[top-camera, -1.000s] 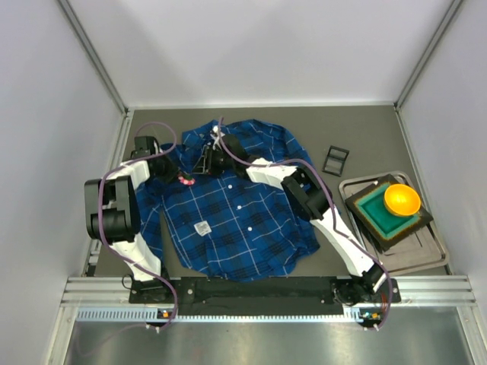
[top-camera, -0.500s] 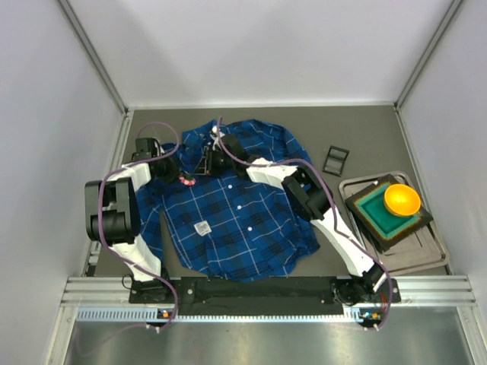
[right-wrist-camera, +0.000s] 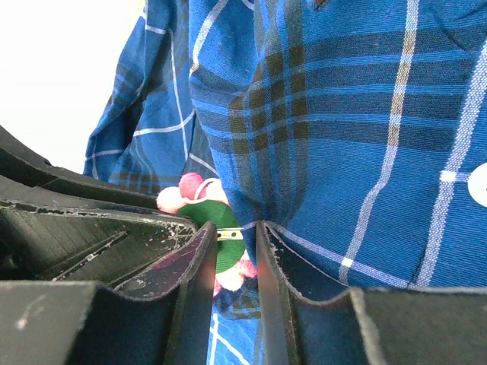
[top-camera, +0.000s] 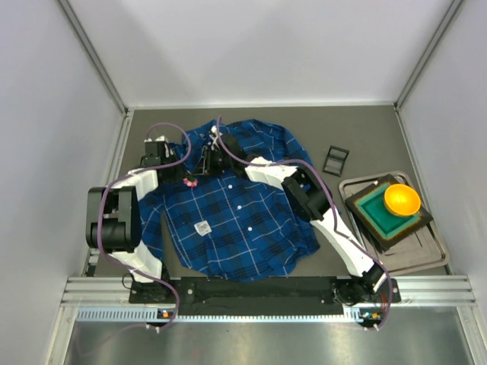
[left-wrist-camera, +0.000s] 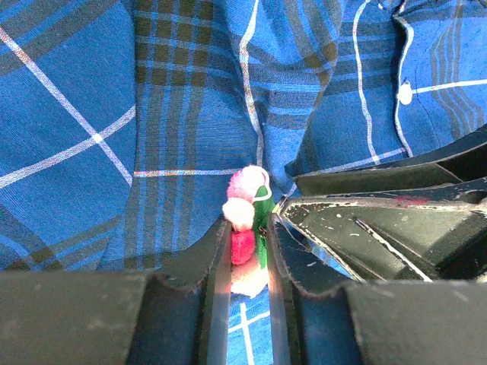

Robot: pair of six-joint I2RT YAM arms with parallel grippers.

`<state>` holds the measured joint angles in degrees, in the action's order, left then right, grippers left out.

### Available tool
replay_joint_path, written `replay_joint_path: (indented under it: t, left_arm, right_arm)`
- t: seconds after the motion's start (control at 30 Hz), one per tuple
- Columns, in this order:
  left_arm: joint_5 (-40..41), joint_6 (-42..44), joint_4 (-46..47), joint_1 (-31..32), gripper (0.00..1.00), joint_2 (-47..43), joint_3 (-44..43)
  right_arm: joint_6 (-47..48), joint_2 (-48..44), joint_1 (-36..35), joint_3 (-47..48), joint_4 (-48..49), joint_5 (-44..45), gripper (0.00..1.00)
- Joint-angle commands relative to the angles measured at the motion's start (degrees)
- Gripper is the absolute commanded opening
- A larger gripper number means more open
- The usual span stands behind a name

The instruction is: Remove the brooch from the garment

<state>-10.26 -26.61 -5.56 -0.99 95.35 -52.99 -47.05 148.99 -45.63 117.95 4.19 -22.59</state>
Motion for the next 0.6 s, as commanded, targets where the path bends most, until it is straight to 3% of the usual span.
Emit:
replay_joint_path:
  t: [0.0,0.13,0.23,0.4,0.57]
  left_arm:
    - [0.68,1.47,1.26,0.82,0.0,-0.78,1.22]
    - [0.94,1.04,0.47,2.4,0.0,-0.87,0.87]
    - [1.21,-0.8,-0.24,2.4,0.09,-0.96,0.7]
    - [1.03,-3.79,-0.24,2.31,0.34,-1.66,0.96]
    - [-0.11,-7.66,0.11,1.87,0.44,-1.84,1.05]
  right_arm:
    - [-0.24,-1.25,-0.6,3.34,0.12,-1.23,0.28]
    - [1.52,-0.89,-0.78,2.99,-0.05,-0.88,0.29]
    - [1.61,-0.37,-0.78,2.99,-0.05,-0.88,0.29]
    - [1.34,-0.01,-0.78,2.37,0.12,-0.62,0.29]
    - [0.82,-0.71,-0.78,0.09,2.05,-0.35,0.28]
